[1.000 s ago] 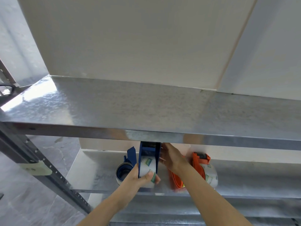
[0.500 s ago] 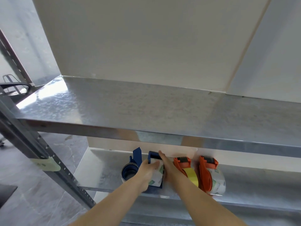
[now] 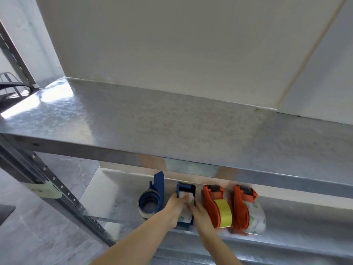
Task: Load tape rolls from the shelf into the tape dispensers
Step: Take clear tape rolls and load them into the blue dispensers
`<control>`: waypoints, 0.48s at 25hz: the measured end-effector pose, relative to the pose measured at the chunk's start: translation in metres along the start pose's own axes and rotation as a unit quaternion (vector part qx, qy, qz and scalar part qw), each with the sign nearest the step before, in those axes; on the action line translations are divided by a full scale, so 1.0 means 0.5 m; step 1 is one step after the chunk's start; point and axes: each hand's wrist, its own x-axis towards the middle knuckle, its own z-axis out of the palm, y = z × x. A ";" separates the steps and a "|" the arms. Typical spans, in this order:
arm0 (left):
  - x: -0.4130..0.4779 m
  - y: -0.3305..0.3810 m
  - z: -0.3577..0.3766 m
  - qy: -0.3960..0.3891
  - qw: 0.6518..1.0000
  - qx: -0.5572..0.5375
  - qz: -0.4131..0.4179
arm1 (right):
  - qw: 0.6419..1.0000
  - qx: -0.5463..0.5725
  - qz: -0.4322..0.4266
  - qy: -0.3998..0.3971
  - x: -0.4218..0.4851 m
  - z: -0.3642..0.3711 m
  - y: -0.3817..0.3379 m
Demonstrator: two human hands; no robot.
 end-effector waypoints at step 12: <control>-0.062 0.053 -0.207 0.093 0.978 0.097 0.159 | 0.877 -0.324 -0.324 0.146 -0.002 0.047 -0.028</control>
